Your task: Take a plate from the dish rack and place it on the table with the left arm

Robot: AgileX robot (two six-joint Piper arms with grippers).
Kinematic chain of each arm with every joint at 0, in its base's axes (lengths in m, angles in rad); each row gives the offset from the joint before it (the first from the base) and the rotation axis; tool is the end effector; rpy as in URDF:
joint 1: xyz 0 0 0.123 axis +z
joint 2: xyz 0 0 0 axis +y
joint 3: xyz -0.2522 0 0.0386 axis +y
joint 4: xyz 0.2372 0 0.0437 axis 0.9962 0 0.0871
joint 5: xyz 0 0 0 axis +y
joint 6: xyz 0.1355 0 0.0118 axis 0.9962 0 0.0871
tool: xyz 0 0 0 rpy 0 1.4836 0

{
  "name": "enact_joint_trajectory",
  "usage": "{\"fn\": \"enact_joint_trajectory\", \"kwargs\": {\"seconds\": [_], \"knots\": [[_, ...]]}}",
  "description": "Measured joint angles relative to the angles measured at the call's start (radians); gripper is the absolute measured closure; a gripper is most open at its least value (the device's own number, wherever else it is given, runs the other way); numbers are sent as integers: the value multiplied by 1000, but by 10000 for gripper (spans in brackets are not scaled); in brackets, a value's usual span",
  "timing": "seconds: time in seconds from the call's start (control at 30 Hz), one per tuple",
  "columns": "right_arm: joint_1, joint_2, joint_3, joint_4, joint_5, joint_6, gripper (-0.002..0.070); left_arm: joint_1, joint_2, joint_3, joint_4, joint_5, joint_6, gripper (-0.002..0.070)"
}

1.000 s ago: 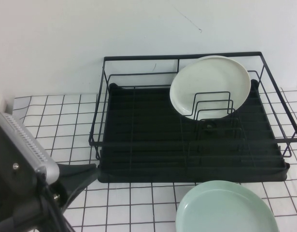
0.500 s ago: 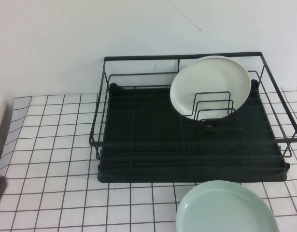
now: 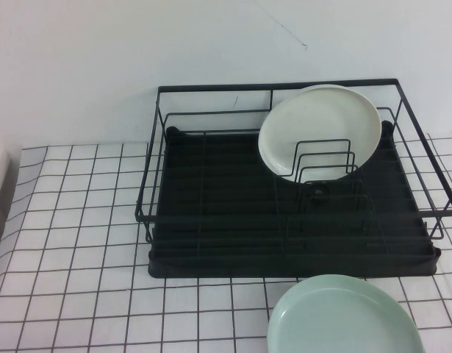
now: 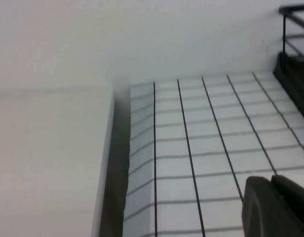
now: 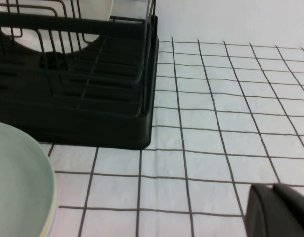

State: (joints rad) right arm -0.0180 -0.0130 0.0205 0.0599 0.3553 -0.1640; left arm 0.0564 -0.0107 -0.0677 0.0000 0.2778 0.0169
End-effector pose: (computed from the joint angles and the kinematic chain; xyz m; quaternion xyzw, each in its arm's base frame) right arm 0.1157 0.0008 0.1633 -0.0421 0.7962 -0.0297 0.6028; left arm 0.1154 0.0065 0.2058 -0.0147 0.7455 0.0244 0.6659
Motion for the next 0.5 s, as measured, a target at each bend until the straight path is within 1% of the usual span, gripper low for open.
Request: {"fn": "enact_joint_trajectory", "kwargs": {"seconds": [0.07, 0.13, 0.23, 0.3, 0.5], "knots": [[0, 0, 0, 0, 0, 0, 678, -2, -2, 6, 10, 57, 0, 677], [0, 0, 0, 0, 0, 0, 678, -4, -2, 29, 17, 76, -2, 677], [0, 0, 0, 0, 0, 0, 678, -4, -3, 77, 17, 67, -4, 677], [0, 0, 0, 0, 0, 0, 678, -4, -3, 81, 7, 42, -6, 677], [0, 0, 0, 0, 0, 0, 678, -5, -3, 81, 0, 48, 3, 677]]}}
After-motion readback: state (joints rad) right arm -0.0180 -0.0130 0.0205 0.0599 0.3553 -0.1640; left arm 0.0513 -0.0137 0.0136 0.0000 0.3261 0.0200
